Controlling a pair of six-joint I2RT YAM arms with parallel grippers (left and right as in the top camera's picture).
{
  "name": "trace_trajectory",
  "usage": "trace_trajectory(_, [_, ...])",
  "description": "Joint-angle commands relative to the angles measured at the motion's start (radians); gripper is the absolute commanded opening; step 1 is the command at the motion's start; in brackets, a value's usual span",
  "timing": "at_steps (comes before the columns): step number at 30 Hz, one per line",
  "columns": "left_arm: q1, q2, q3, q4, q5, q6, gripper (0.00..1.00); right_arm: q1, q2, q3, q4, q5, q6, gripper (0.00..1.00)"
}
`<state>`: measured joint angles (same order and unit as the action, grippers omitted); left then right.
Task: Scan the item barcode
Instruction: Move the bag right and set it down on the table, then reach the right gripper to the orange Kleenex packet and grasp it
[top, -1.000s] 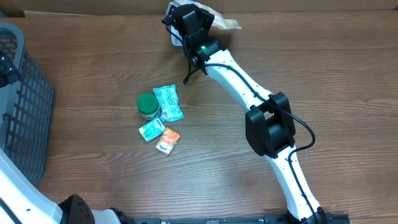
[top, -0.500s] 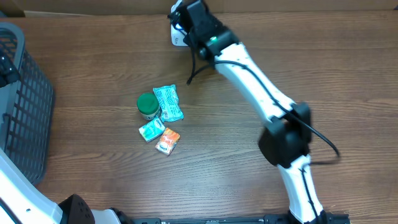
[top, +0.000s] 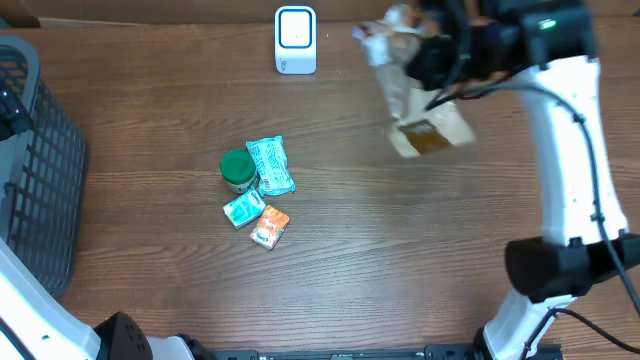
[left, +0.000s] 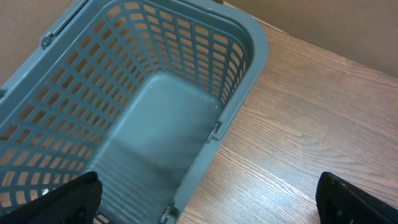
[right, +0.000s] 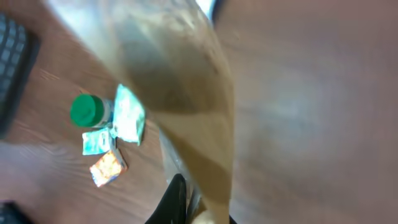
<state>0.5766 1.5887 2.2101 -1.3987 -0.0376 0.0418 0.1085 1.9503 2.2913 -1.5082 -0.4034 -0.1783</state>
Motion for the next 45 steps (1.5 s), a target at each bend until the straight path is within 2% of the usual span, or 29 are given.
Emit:
trace_trajectory(1, [0.001,-0.005,-0.005,0.003,0.008,-0.016,0.99,-0.125,0.014,-0.060,-0.017,-0.104,0.021,0.04])
trace_trajectory(6, [0.001,-0.005,-0.005,0.003,0.008,-0.016,0.99,-0.279,0.025,-0.260,0.026,-0.135,0.020,0.04])
trace_trajectory(16, [0.001,-0.005,-0.005,0.003,0.008,-0.016,1.00,-0.440,0.027,-0.702,0.336,-0.227,0.056,0.04])
trace_trajectory(20, [0.001,-0.005,-0.005,0.003,0.008,-0.016,0.99,-0.507,0.027,-0.791,0.468,-0.227,0.141,0.04])
trace_trajectory(27, [0.001,-0.005,-0.005,0.003,0.008,-0.016,1.00,-0.565,0.032,-0.808,0.504,-0.218,0.179,0.06])
trace_trajectory(29, [0.001,-0.005,-0.005,0.003,0.008,-0.016,1.00,-0.578,0.032,-0.808,0.497,-0.216,0.179,0.15])
trace_trajectory(31, [0.001,-0.005,-0.005,0.003,0.008,-0.016,1.00,-0.589,0.032,-0.807,0.487,-0.216,0.179,0.52])
trace_trajectory(32, [0.001,-0.005,-0.005,0.003,0.008,-0.016,0.99,-0.601,0.032,-0.801,0.467,-0.216,0.179,0.67])
trace_trajectory(33, [0.001,-0.005,-0.005,0.003,0.008,-0.016,0.99,-0.608,0.032,-0.791,0.445,-0.216,0.179,0.73])
trace_trajectory(38, [0.001,-0.005,-0.005,0.003,0.008,-0.016,1.00,-0.622,0.027,-0.707,0.304,-0.201,0.171,0.90])
trace_trajectory(40, [0.001,-0.005,-0.005,0.003,0.008,-0.016,1.00,-0.619,0.023,-0.649,0.233,-0.134,0.171,1.00])
trace_trajectory(45, [0.001,-0.005,-0.005,0.003,0.008,-0.016,1.00,-0.586,0.019,-0.484,0.061,0.076,0.183,1.00])
